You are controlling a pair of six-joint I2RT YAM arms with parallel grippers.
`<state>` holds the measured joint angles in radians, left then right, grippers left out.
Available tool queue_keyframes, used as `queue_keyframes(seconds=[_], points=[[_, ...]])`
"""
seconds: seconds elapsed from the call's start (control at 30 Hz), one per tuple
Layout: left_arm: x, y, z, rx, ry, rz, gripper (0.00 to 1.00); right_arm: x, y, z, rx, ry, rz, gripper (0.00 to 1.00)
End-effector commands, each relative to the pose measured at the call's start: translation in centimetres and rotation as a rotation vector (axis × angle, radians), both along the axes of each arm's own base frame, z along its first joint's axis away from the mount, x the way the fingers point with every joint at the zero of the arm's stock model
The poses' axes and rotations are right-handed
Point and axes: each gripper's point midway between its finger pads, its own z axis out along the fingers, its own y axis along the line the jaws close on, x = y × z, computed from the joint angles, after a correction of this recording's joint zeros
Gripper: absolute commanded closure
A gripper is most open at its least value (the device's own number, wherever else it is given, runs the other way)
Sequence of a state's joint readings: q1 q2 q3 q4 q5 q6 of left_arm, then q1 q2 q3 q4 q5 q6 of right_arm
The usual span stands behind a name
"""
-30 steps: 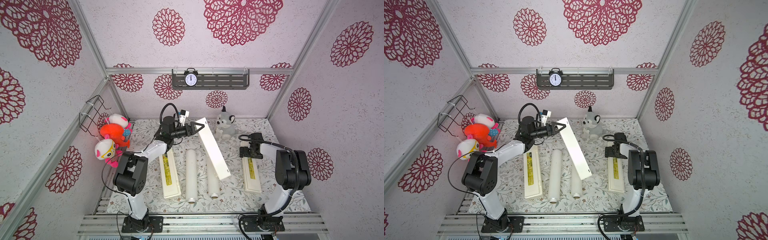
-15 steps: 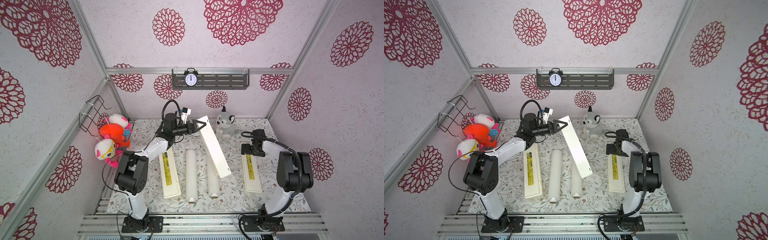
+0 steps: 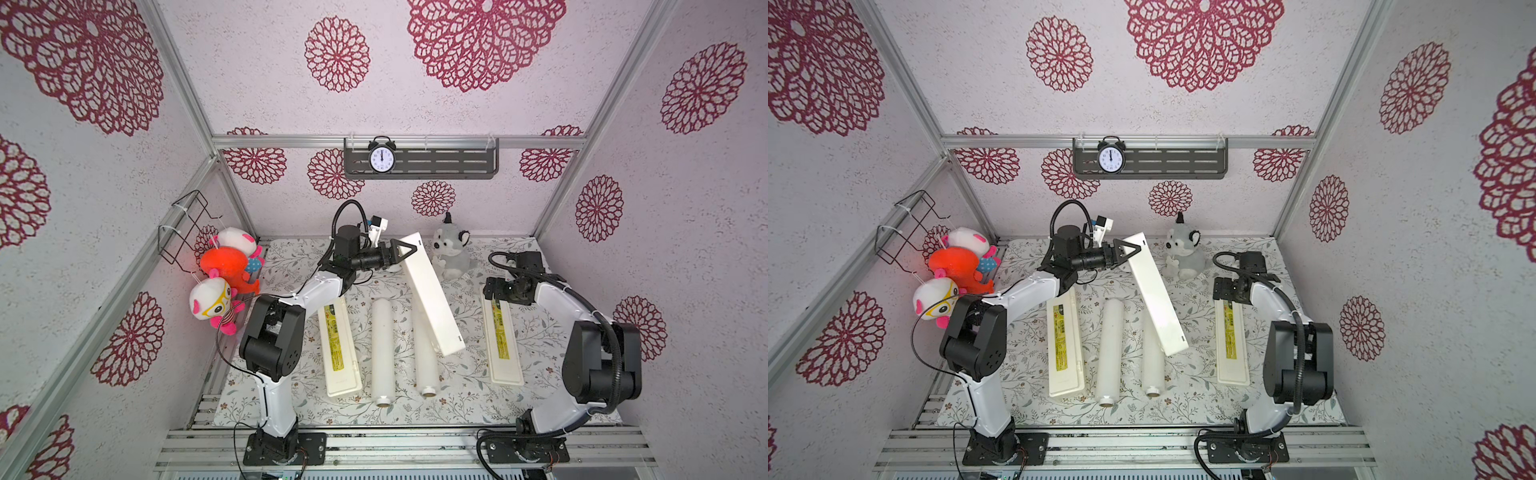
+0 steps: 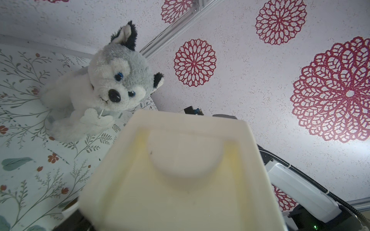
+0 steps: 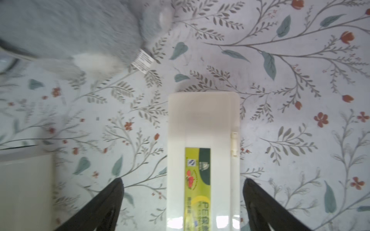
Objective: Put plastic wrap rolls into dispensers
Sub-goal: Place the lid at the center of the board, then place the plastic wrap cutting box at the center of the board.
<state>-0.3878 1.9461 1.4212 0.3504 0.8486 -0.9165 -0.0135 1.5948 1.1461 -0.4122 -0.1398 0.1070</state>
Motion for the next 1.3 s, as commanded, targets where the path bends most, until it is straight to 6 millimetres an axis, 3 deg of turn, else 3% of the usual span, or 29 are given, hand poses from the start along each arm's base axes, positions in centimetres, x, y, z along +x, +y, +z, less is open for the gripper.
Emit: queue_keyframes(seconds=[0.0,0.13,0.27,0.43,0.7,1.0,1.13,1.2,1.27], points=[[0.0,-1.6,-0.5,-0.006,0.026,-0.050,0.15,-1.2,3.7,5.9,0.190,-0.149,0.120,0.09],[0.0,-3.0,-1.1,0.022,0.050,-0.089,0.15,-3.1,7.5,9.7,0.362,-0.237,0.252,0.13],[-0.3,-4.2,-1.2,0.037,0.057,-0.117,0.15,-4.8,11.1,12.0,0.488,-0.284,0.377,0.18],[-1.5,-5.5,0.1,0.003,0.036,-0.175,0.15,-6.2,14.4,12.1,0.596,-0.272,0.486,0.21],[-3.0,-6.6,1.5,-0.020,0.005,-0.245,0.15,-7.9,17.6,12.6,0.736,-0.258,0.608,0.32],[-3.6,-6.8,2.7,-0.063,-0.020,-0.288,0.13,-8.9,19.8,12.8,0.892,-0.227,0.680,0.61],[-4.0,-6.9,3.1,-0.081,-0.030,-0.312,0.08,-9.1,20.2,13.1,0.943,-0.224,0.700,0.86],[-4.0,-6.8,3.3,-0.088,-0.036,-0.313,0.02,-9.2,20.3,13.3,0.961,-0.222,0.703,0.95],[-4.1,-6.6,3.9,-0.108,-0.048,-0.326,0.02,-9.4,20.3,13.4,0.971,-0.224,0.705,1.00]])
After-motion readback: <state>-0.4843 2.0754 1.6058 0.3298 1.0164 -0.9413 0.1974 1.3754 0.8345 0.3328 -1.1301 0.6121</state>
